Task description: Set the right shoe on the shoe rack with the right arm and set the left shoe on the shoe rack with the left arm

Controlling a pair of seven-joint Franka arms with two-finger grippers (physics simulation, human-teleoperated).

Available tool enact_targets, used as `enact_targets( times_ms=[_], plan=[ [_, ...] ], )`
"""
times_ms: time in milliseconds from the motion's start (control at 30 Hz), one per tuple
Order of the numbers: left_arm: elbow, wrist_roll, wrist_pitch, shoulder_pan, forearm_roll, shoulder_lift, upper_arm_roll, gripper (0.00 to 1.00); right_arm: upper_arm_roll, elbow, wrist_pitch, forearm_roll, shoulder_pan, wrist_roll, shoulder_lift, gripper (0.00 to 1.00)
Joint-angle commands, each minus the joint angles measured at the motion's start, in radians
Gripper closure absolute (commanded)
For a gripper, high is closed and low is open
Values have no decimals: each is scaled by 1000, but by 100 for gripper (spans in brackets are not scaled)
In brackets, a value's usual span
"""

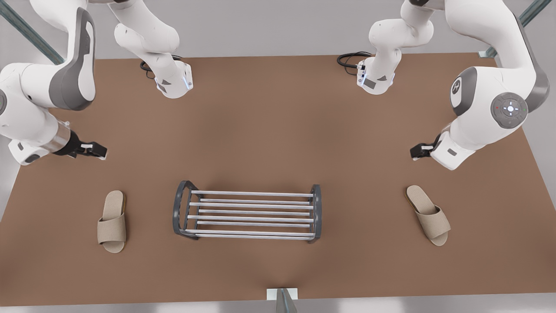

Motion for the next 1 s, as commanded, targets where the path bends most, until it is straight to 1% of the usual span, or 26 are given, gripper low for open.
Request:
enact_targets(
  times_ms=[0, 33, 67, 100, 133, 167, 200, 233, 267, 300, 333, 367, 400, 467, 500, 533, 567, 600, 633, 667, 700, 733, 800, 833, 900, 967],
  plan=[
    [8, -180, 21, 0, 1, 4, -2, 0, 3, -3, 82, -3, 8, 14, -3, 0],
    [14, -194, 19, 0, 2, 10, 1, 0, 14, -23, 109, -6, 10, 4, -3, 0],
    [-39, -189, 8, 2, -1, 23, 12, 0, 44, -69, 223, -89, 11, -28, -6, 0],
    [-243, -168, 223, 0, -273, -43, 206, 0, 57, -138, 344, -178, 11, -209, -5, 0],
    [-496, 17, 478, -12, -474, -120, 309, 0, 55, -219, 528, -278, 10, -344, -3, 0],
    [-657, 180, 686, -46, -607, -141, 358, 0, 55, -299, 723, -396, 8, -459, -5, 0],
    [-838, 442, 959, -63, -772, -157, 367, 0, 43, -397, 1022, -542, 3, -562, -3, 0],
    [-923, 824, 1088, -63, -1131, -146, 371, 0, -21, -469, 1318, -695, -6, -633, 9, 0],
    [-964, 1198, 1275, -113, -1542, -106, 368, 0, -86, -477, 1557, -896, -18, -636, 48, 0],
    [-964, 1487, 1426, -153, -1896, -94, 358, 0, -153, -443, 1807, -1063, -36, -639, 130, 0],
    [-966, 1564, 1450, -153, -2065, -102, 360, 0, -159, -397, 1875, -1161, -61, -659, 169, 0],
    [-997, 1566, 1447, -153, -2163, -105, 360, 0, -159, -353, 1877, -1258, -78, -661, 184, 0],
    [-1041, 1566, 1394, -153, -2285, -103, 358, 0, -153, -354, 1878, -1315, -102, -661, 186, 0],
    [-1058, 1567, 1374, -155, -2547, -95, 358, 0, -152, -360, 1878, -1404, -104, -654, 184, 0],
    [-1047, 1575, 1267, -150, -2581, -59, 361, 0, -135, -360, 1878, -1409, -102, -654, 192, 0],
    [-1024, 1661, 1248, -130, -2582, -52, 363, 0, -132, -368, 1880, -1430, -102, -653, 195, 0],
    [-1023, 1722, 1248, -109, -2579, -54, 364, 0, -106, -368, 1880, -1470, -99, -653, 198, 0],
    [-1030, 1753, 1251, -101, -2578, -51, 368, 0, -106, -368, 1878, -1510, -93, -656, 215, 0],
    [-1041, 1822, 1246, -101, -2582, -46, 409, 0, -106, -366, 1877, -1511, -90, -662, 242, 0],
    [-1036, 1923, 1144, -101, -2596, -26, 493, 0, -106, -366, 1875, -1521, -90, -674, 264, 0],
    [-1024, 1990, 1070, -101, -2659, 10, 493, 0, -106, -365, 1873, -1560, -93, -676, 281, 0],
    [-1020, 2023, 1064, -101, -2701, 12, 490, 0, -106, -360, 1869, -1594, -98, -677, 314, 0],
    [-1018, 2043, 1058, -101, -2730, 10, 489, 0, -106, -342, 1771, -1623, -101, -679, 331, 0],
    [-1018, 2043, 1058, -101, -2759, 12, 486, 0, -104, -317, 1685, -1671, -98, -679, 330, 0],
    [-1001, 2044, 1058, -103, -2760, 29, 484, 0, -54, -304, 1547, -1674, -101, -664, 322, 0],
    [-949, 2043, 1059, -101, -2767, 63, 484, 0, -35, -285, 1459, -1683, -98, -575, 319, 0]
  ],
)
